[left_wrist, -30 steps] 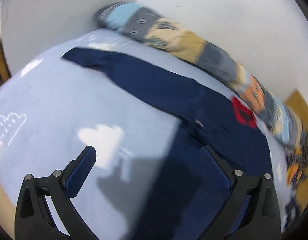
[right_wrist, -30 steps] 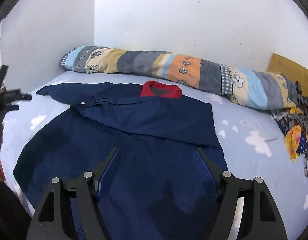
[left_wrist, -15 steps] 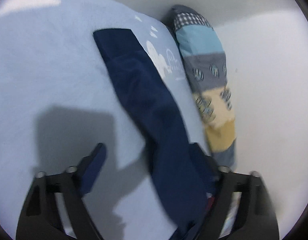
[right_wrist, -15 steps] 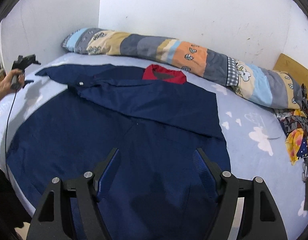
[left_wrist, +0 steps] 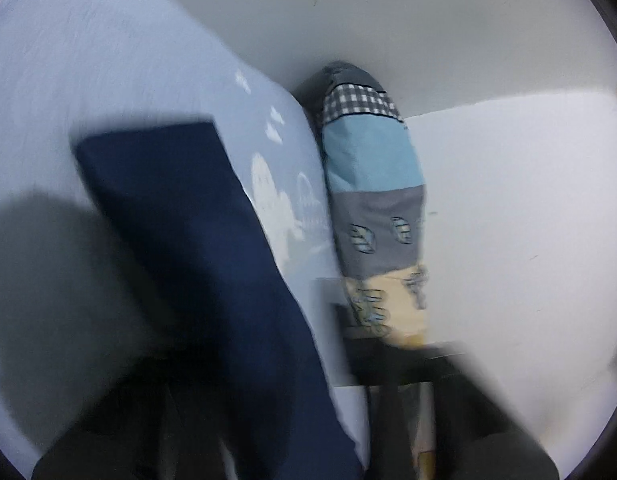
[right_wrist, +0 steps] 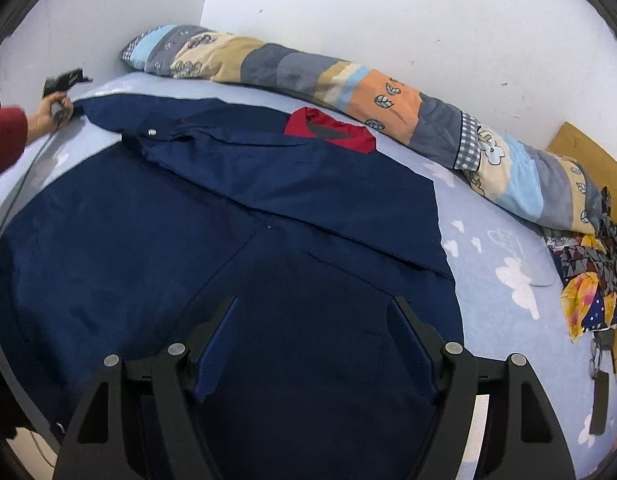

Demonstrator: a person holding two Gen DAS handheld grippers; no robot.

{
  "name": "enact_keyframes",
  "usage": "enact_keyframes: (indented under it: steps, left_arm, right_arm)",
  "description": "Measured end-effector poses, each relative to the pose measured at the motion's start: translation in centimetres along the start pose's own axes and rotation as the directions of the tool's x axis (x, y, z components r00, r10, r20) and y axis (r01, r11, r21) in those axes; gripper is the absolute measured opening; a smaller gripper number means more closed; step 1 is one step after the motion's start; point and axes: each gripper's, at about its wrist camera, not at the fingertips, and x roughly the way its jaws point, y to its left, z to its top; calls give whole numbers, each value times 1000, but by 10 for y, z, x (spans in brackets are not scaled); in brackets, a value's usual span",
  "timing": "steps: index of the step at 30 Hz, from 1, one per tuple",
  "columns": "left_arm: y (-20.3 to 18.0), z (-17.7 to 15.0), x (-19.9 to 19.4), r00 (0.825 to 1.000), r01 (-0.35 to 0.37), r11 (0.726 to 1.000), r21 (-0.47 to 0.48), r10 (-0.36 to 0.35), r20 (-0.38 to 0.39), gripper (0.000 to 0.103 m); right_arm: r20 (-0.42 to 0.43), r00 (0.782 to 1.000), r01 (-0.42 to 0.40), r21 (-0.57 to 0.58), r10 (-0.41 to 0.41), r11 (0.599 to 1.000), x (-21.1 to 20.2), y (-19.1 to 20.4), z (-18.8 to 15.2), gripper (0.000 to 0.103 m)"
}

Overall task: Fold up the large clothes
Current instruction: 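Grasp the other sleeve with the left tool and fold it across the body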

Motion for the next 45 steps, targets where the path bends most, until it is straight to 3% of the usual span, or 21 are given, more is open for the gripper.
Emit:
enact_keyframes:
  steps: [4, 13, 18, 24, 27, 29, 31, 36, 39, 40, 42, 43, 44, 45]
  left_arm:
    - [-31, 1, -10, 994, -111, 977, 183, 112, 7, 0]
    - [-144, -28, -65, 999, -31, 923, 385, 44, -23, 0]
    - [-226, -82, -96, 998, 24, 876, 481, 6, -60, 0]
    - [-329, -177, -124, 986, 119, 801, 587, -25, -166, 0]
    - [-379, -242, -134, 974, 170, 744, 647, -28, -224, 0]
    - [-405, -301, -136, 967, 192, 687, 701, -12, -253, 0]
    - [-416, -350, -136, 962, 204, 645, 737, 9, -274, 0]
    - [-406, -513, -109, 911, 277, 560, 781, 105, -398, 0]
    - [-381, -591, -81, 888, 263, 511, 818, 202, -412, 1]
    - [-370, -617, -70, 886, 243, 479, 843, 243, -394, 2]
    - [-336, -675, -48, 881, 196, 360, 912, 344, -326, 2]
    - [-325, -691, -40, 877, 184, 314, 931, 375, -299, 4]
    - [-306, -709, -33, 866, 169, 260, 951, 422, -269, 7]
    - [-292, -721, -26, 853, 158, 233, 960, 458, -251, 9]
  right_arm:
    - [9, 1000, -1, -8, 1, 1000, -2, 3, 1, 76]
    - [92, 995, -59, 166, 44, 984, -28, -32, 8, 76]
    - [82, 996, -40, 289, 17, 957, -35, -61, 5, 76]
    - [160, 987, -61, 382, -2, 922, -63, -95, -7, 76]
    - [199, 980, -73, 403, -10, 912, -78, -108, -14, 76]
    - [224, 974, -83, 425, -16, 902, -87, -119, -20, 76]
    - [248, 968, -99, 454, -19, 885, -95, -130, -25, 76]
    - [291, 955, -112, 513, -50, 851, -112, -155, -41, 76]
    - [303, 951, -116, 519, -55, 847, -118, -163, -46, 76]
    - [308, 950, -119, 521, -56, 845, -120, -165, -48, 76]
    - [315, 948, -129, 528, -53, 839, -122, -168, -52, 76]
    - [316, 947, -131, 532, -53, 837, -123, -170, -53, 76]
    - [318, 947, -134, 536, -52, 833, -123, -172, -55, 76]
    - [317, 947, -140, 540, -46, 830, -123, -174, -56, 76]
